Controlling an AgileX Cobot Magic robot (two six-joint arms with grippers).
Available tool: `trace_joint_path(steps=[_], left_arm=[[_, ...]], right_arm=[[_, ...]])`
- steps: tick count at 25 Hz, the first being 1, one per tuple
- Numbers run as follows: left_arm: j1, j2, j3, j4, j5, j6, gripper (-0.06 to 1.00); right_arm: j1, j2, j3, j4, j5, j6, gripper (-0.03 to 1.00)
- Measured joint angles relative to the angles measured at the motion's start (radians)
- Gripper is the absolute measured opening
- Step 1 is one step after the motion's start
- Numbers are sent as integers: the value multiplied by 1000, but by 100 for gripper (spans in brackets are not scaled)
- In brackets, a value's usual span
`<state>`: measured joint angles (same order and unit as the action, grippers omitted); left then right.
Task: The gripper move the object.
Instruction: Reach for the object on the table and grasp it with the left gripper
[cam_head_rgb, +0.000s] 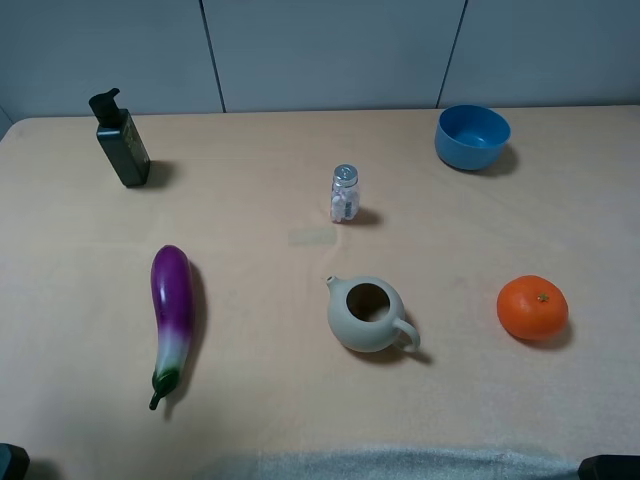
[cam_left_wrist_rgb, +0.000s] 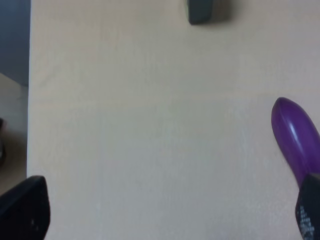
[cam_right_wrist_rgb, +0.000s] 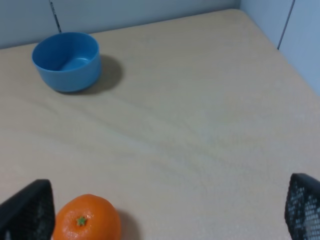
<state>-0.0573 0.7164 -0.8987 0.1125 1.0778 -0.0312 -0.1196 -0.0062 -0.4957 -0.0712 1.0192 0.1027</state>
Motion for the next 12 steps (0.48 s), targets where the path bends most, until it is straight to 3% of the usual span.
trace_joint_path(steps=[6, 12], left_arm=[[0, 168, -122, 0, 72, 0, 98], [0, 307, -212, 0, 80, -1, 98]], right_arm=[[0, 0, 0, 0, 0, 0, 69], [0, 0, 0, 0, 0, 0, 69]])
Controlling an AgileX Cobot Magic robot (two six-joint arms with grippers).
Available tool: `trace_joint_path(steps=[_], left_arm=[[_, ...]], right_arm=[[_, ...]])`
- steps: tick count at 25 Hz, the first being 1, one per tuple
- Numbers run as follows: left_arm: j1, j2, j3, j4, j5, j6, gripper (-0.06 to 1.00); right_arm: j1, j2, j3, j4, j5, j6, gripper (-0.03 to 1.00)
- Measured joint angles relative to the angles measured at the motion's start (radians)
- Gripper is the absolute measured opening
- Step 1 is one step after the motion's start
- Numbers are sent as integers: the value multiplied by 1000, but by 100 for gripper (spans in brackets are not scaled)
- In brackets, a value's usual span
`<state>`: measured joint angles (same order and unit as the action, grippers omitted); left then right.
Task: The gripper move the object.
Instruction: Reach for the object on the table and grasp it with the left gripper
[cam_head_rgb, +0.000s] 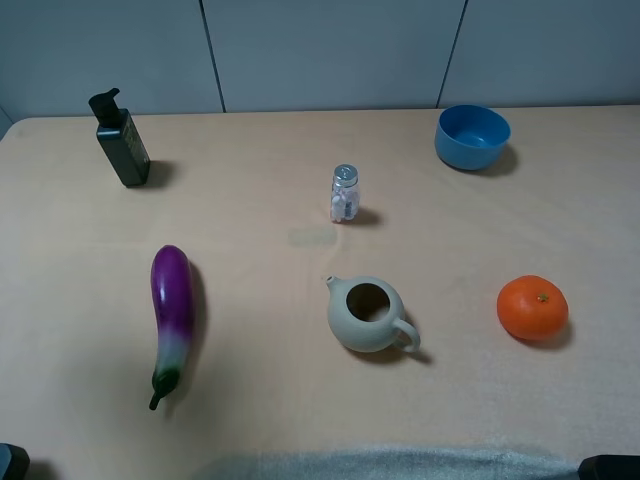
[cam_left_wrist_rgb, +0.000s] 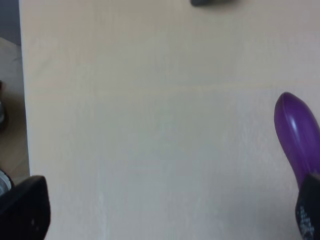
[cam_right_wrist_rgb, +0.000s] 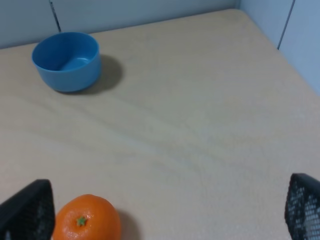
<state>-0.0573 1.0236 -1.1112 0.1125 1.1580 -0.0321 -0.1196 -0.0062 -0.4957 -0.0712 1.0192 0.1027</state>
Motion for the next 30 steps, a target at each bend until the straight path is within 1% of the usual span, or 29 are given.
trace_joint_path(steps=[20, 26, 30], left_arm=[[0, 435, -282, 3, 3, 0, 98], [0, 525, -306, 5, -3, 0, 98], [0, 574, -312, 5, -25, 0, 98]], right_arm=[[0, 0, 0, 0, 0, 0, 69], [0, 0, 0, 0, 0, 0, 69], [0, 0, 0, 0, 0, 0, 69]])
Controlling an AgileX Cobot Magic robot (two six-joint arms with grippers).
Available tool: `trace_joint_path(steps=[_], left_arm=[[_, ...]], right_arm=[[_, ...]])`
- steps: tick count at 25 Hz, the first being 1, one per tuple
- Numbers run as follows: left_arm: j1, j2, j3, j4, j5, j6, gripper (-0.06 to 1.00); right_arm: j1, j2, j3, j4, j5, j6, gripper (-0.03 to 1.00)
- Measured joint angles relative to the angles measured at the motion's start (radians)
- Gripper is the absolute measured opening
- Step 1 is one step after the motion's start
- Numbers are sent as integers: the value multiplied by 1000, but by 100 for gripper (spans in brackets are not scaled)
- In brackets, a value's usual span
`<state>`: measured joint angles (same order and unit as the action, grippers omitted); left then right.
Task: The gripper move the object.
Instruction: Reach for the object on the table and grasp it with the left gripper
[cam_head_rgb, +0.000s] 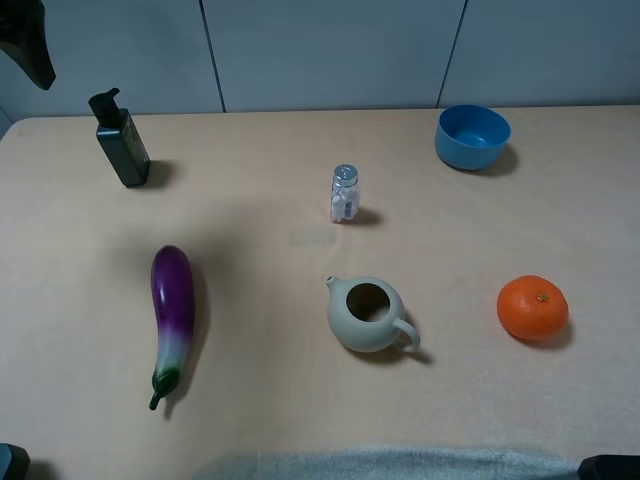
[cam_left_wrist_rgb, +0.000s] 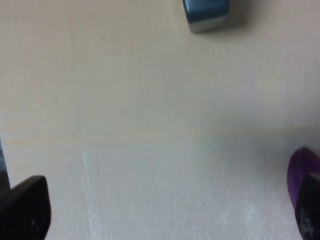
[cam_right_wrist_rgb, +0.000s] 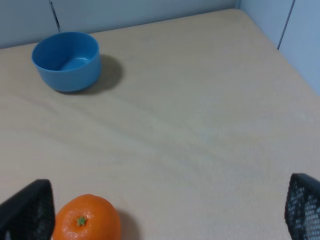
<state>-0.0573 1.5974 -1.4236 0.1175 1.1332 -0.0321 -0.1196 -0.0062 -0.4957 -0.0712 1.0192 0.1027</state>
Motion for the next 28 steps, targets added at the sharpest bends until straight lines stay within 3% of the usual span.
trace_joint_path(steps=[28], left_arm=[[0, 276, -12, -1, -270, -34, 98]], right_arm=[[0, 0, 0, 0, 0, 0, 69]])
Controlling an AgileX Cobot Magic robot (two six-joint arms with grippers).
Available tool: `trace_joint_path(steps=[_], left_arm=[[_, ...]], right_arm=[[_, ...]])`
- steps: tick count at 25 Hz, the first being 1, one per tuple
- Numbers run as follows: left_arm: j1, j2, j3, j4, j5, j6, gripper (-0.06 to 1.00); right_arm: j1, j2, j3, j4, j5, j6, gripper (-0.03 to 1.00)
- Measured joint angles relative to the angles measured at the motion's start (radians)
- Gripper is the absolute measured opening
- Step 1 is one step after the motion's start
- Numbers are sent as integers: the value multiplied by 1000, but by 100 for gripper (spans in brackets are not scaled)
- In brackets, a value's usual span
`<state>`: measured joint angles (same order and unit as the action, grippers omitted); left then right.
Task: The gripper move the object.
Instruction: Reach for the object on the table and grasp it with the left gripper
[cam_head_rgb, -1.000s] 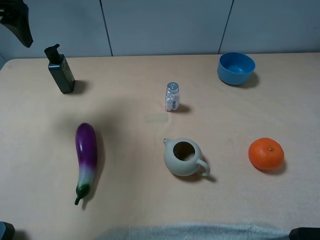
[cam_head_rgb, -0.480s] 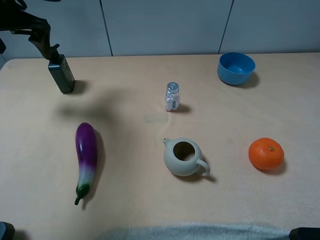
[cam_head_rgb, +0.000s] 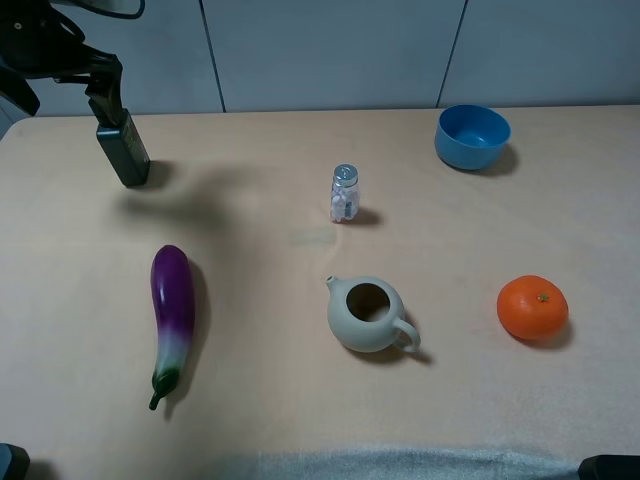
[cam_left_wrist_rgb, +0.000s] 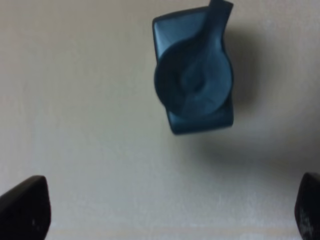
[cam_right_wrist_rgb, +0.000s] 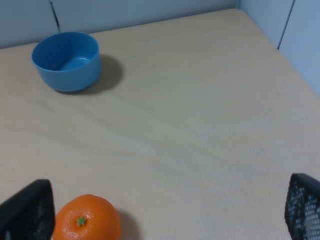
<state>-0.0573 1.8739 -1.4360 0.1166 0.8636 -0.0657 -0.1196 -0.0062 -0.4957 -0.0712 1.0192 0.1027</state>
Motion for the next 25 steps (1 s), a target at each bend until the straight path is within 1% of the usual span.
trace_joint_path(steps=[10, 17, 25], left_arm=[[0, 89, -42, -4, -36, -41, 97], [0, 170, -69, -5, -40, -47, 97], [0, 245, -136, -5, -54, -52, 97]], right_arm=[[0, 0, 0, 0, 0, 0, 69], [0, 0, 0, 0, 0, 0, 69], [0, 0, 0, 0, 0, 0, 69]])
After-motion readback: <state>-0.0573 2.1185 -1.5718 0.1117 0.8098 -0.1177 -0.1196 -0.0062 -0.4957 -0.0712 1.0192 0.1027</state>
